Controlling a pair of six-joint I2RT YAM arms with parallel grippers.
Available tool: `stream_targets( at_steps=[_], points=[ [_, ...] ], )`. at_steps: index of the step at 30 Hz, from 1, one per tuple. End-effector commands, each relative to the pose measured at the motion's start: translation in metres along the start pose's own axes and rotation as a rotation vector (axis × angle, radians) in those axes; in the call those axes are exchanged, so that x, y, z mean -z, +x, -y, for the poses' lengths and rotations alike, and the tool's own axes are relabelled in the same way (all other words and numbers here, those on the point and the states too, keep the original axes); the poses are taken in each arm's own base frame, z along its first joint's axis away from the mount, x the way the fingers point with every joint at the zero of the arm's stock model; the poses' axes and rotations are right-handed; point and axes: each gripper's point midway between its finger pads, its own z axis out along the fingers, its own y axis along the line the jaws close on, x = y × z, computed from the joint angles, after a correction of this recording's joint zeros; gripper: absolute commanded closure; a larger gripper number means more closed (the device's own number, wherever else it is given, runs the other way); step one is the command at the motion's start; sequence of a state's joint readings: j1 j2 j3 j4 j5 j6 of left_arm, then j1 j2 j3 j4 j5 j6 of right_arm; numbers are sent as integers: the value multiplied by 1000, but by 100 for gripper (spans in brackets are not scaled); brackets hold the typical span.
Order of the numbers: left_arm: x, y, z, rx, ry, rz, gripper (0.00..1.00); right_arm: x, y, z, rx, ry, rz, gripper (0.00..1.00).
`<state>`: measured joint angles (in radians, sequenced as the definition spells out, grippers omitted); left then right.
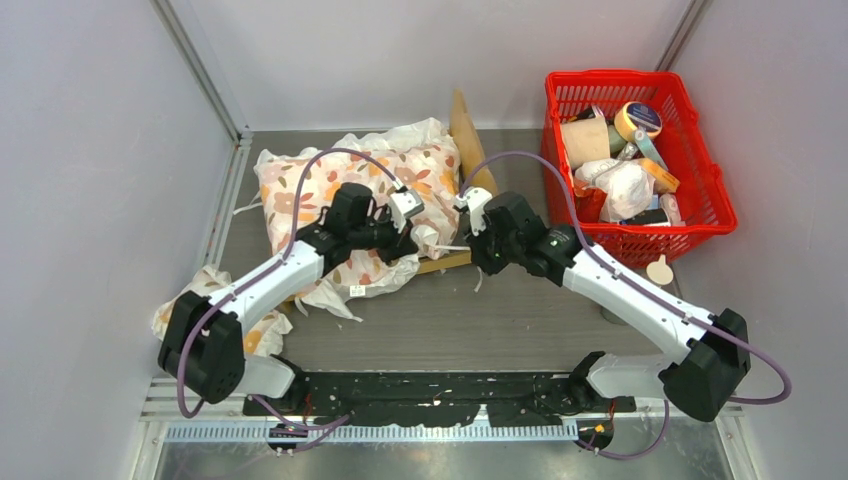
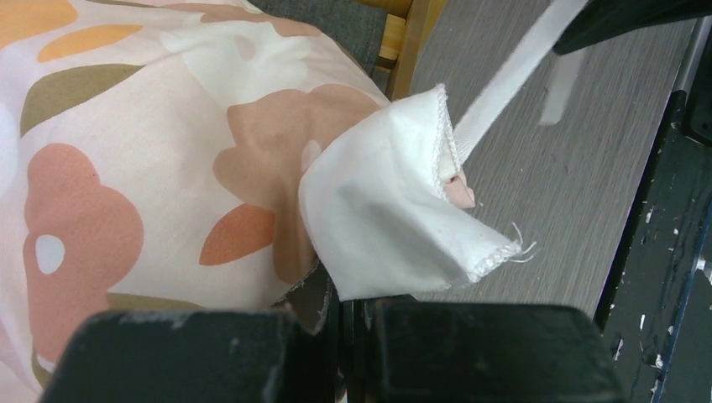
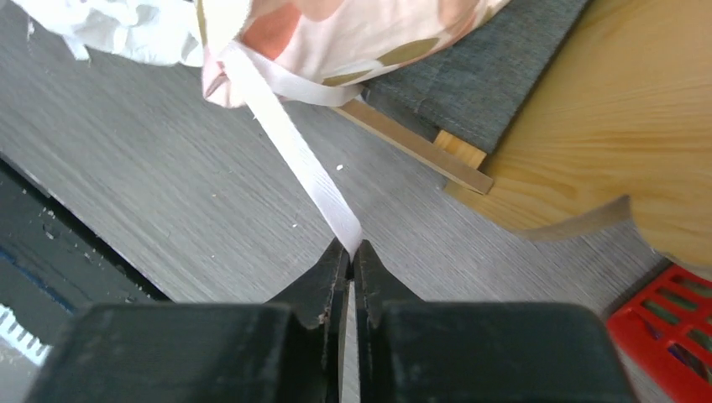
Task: Set up the pet bed
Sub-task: Cross the ropes on the bed frame.
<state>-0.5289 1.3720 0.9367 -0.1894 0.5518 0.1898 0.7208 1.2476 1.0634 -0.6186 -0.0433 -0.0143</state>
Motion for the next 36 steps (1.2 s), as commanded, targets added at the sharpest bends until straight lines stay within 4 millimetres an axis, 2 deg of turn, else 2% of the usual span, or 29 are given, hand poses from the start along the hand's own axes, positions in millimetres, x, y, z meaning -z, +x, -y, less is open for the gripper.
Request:
stream_targets(
  at_steps=[1,2,3,4,8,9,10,11,12,13,15,16,17,19,22,24,27,28,30,36],
  points=[
    [-4,-4,-5,-3,-8,14,100,15,-14,13,-66,101,54,87],
    [-5,-4,-5,0,-7,16,100,7,-2,20,-68,138,35,86],
    [-7,-4,-5,3,-6,16,100,1,-7,24,-79,160,71,84],
    [-9,-3,-5,6,-3,12,100,-6,-2,34,-87,215,81,83],
    [-15,0,-3,11,-1,-10,100,-10,7,55,-186,355,111,76],
    [-16,2,-3,13,1,-17,100,-4,2,54,-228,353,155,73],
    [-17,2,-3,13,2,-19,100,-6,4,53,-250,345,189,72],
    [-18,2,-3,15,3,-23,100,2,-2,49,-290,326,250,71],
    [-19,3,-3,14,0,-26,100,-1,3,47,-331,316,285,71],
    [-20,3,-3,15,-6,-30,100,9,-2,43,-346,304,345,70],
    [-22,4,-3,15,-12,-46,100,6,11,36,-373,297,404,70],
    [-23,4,-3,14,-16,-53,100,10,1,28,-396,260,475,68],
    [-23,4,-2,9,-18,-58,98,4,2,23,-409,233,510,67],
    [-22,3,-1,4,-22,-63,85,-3,8,14,-453,184,535,63],
    [-15,-5,1,-26,-26,-51,70,-6,13,12,-483,179,544,61],
    [-7,-9,-3,-55,-62,-52,57,-4,11,12,-483,184,543,61],
    [9,-20,-7,-123,-116,-36,47,-3,7,8,-457,168,533,60],
    [14,-23,-7,-143,-122,-31,38,-6,8,3,-450,151,525,60],
    [21,-31,-4,-181,-119,-6,33,-12,9,-6,-442,99,541,60],
    [34,-55,21,-223,-37,120,25,-18,-14,-28,-382,21,591,60]
  ],
)
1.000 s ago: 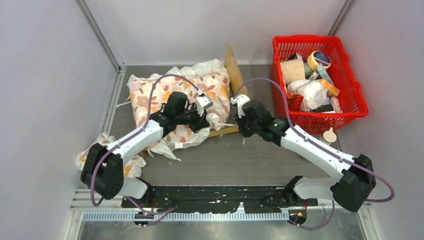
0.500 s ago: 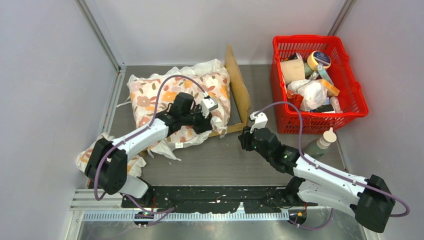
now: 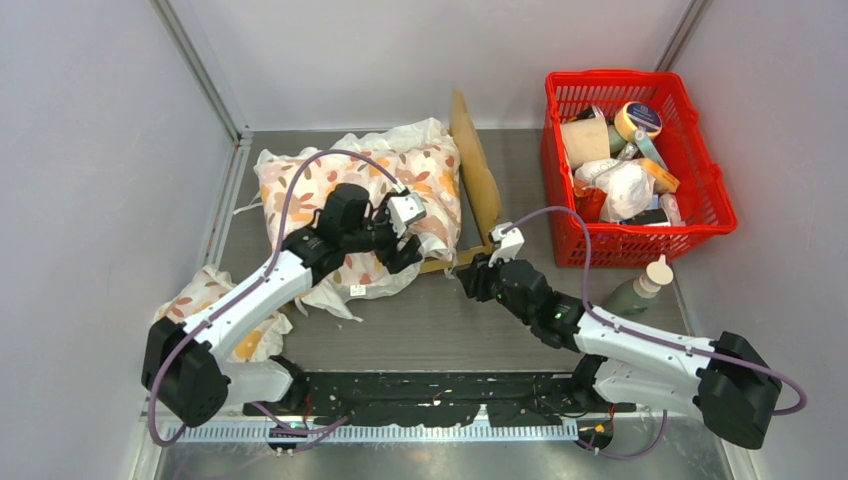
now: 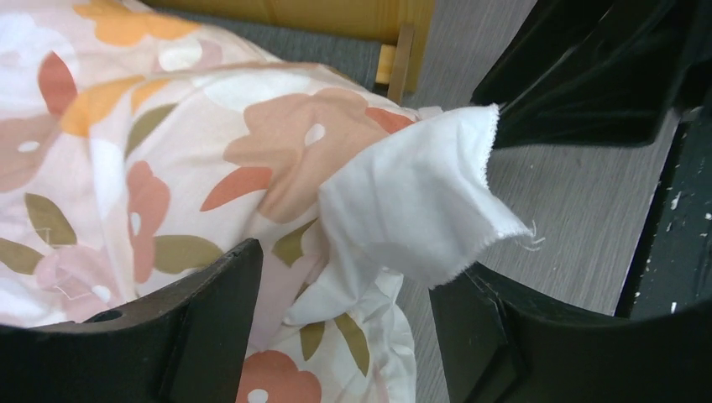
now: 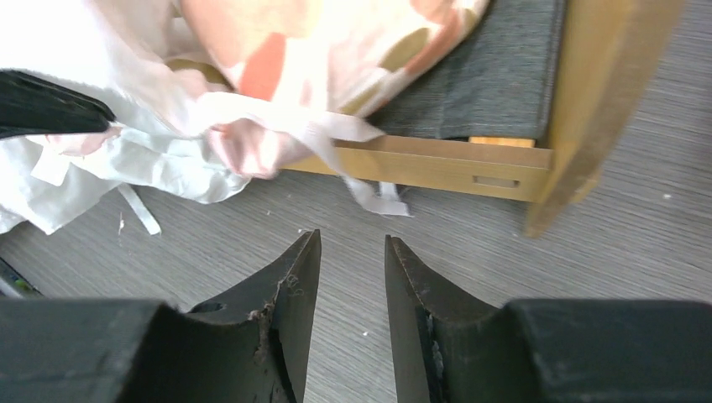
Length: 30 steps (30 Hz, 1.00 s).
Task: Set up the pet bed
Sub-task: Cross the ropes on the bed frame.
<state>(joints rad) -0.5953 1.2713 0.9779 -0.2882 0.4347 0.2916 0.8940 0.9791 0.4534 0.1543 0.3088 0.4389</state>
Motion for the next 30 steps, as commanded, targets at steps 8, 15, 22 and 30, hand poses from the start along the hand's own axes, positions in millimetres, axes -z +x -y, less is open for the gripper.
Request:
stream_targets(
  at_steps=[8,15,22,30],
  points=[
    [18,-11,2,-78,-3,20,31,-27,-19,-26,34,-34,75,59],
    [28,-3,22,-148,87,14,32,-31,-11,2,57,109,74,63],
    [5,5,22,-179,55,12,31,-35,-20,15,76,195,122,69],
    [-28,23,14,-226,25,-73,31,-16,-33,39,52,320,163,74]
  ],
)
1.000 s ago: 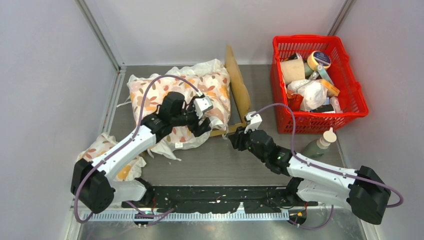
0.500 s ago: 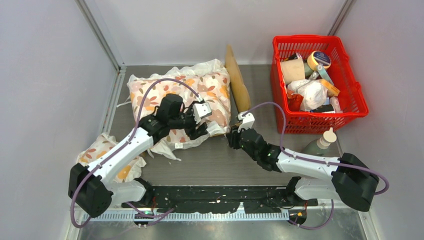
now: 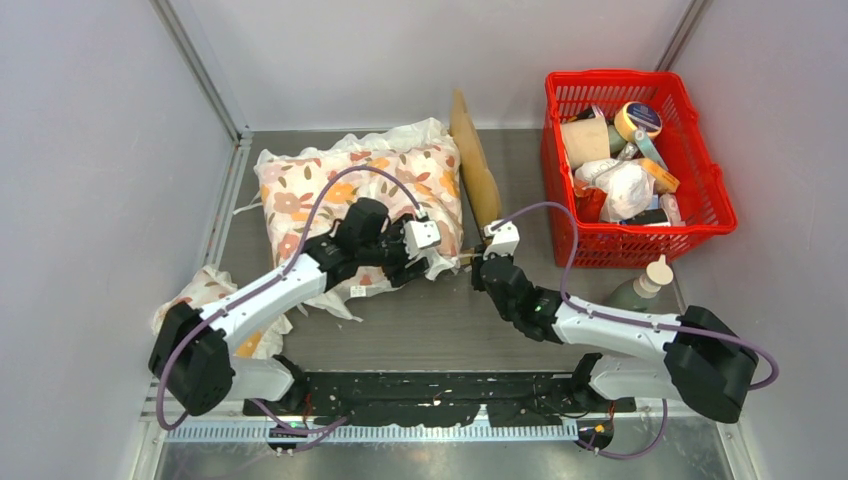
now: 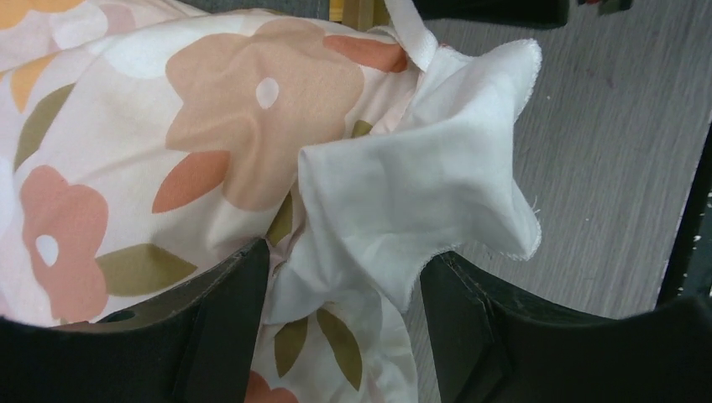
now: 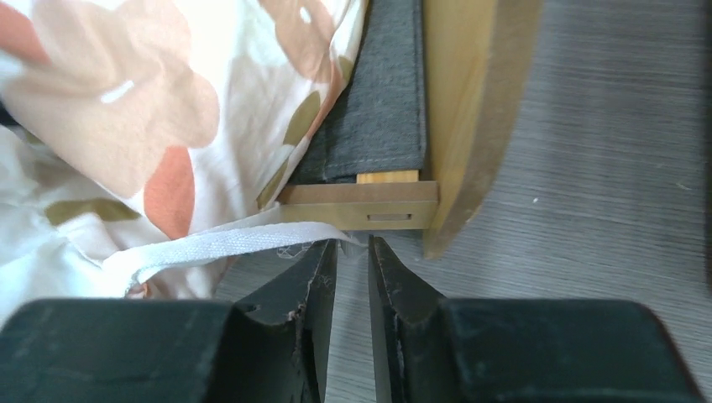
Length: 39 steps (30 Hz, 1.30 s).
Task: Set up the pet bed
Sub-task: Cross the ropes on the bed frame.
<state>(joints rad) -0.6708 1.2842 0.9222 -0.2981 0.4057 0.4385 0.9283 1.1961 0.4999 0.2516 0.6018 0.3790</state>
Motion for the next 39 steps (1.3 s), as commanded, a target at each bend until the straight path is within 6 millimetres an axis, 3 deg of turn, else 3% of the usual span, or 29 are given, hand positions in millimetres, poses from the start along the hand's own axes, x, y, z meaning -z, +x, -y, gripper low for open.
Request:
stream_targets(
  at_steps=[1,6,16,19,22,24,29,33,38,39],
  points=[
    [-17,-1,-10,-75,-37,-15,31,11,-32,11,-65,64,98,74],
    [-33,4,-11,-77,-19,-43,34,13,-28,13,-65,54,95,71],
    [-63,35,-4,-75,23,-167,39,21,-19,15,-85,22,80,66],
    [-69,38,1,-63,59,-176,53,28,-22,19,-101,16,90,65],
    [-72,37,2,-38,77,-190,87,36,-18,25,-109,14,83,65],
    [-72,32,3,-25,92,-192,100,41,-18,25,-122,-9,86,64],
    [-66,10,-6,71,83,-207,100,58,-28,9,-139,-166,147,60],
    [-59,-12,-14,151,101,-207,100,69,-35,-8,-107,-320,229,65],
    [-47,-39,-17,189,112,-160,100,72,-21,-26,-94,-464,318,65],
    [-45,-44,-17,196,115,-143,100,72,-25,-29,-65,-477,348,64]
  ],
)
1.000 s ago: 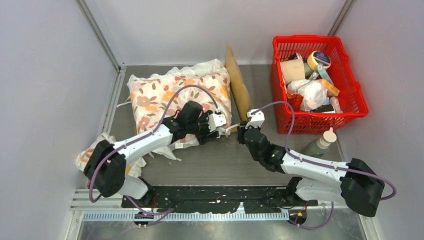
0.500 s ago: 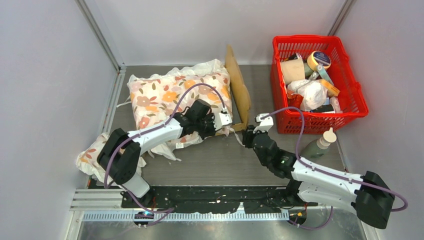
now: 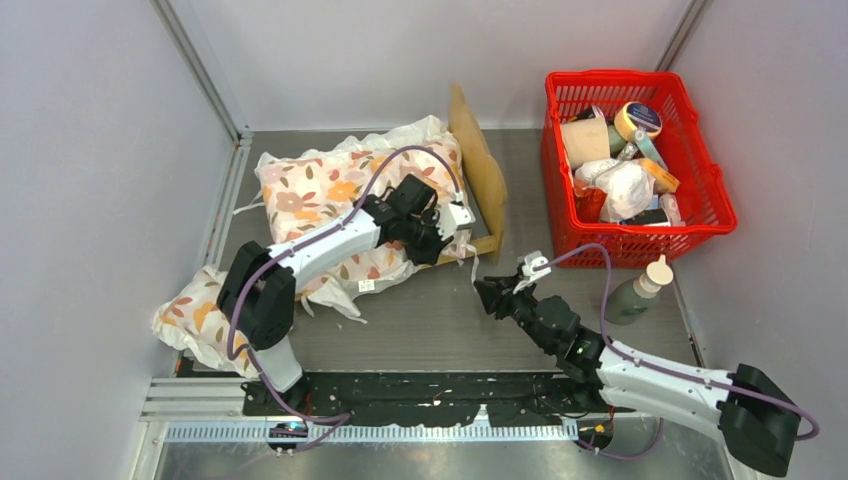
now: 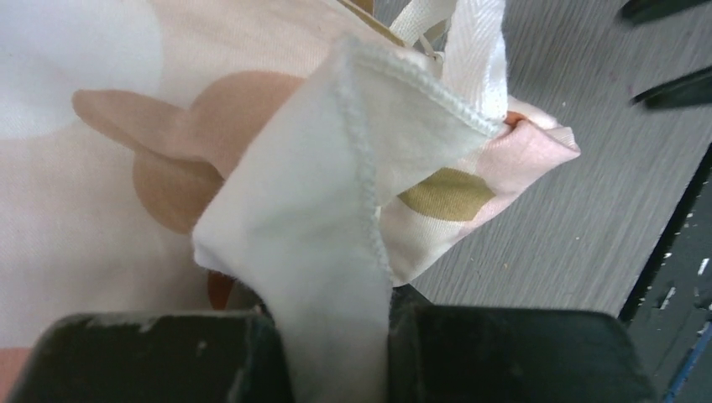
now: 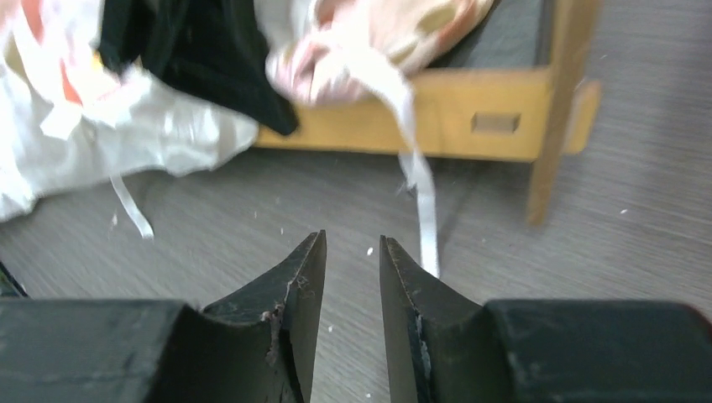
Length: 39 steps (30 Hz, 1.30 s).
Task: Set up the pet bed
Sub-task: Cross the ropes on the bed frame.
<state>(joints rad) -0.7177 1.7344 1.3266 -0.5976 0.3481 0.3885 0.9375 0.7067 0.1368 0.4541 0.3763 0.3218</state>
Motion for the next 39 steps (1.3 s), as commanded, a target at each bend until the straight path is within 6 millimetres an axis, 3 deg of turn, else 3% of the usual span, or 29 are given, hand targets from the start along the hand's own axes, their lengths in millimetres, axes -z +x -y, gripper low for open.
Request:
stream_targets(
  at_steps=[1,6,14,21,26,31,39],
  points=[
    [44,-60,4,49,15,189,100,-7,-13,-33,75,-174,112,62],
    [59,-76,8,88,33,258,100,-21,-9,-41,232,-168,156,60],
    [72,-87,11,182,80,313,100,-38,-14,-32,414,-66,264,49],
    [81,-93,12,237,124,341,100,-64,-6,-28,547,42,268,48],
    [89,-97,11,240,133,345,100,-75,-15,-11,601,200,266,48],
    [94,-99,16,231,161,350,100,-90,-11,-6,669,282,243,48],
    [91,-93,17,234,169,323,100,-92,-12,16,674,418,218,48]
  ],
)
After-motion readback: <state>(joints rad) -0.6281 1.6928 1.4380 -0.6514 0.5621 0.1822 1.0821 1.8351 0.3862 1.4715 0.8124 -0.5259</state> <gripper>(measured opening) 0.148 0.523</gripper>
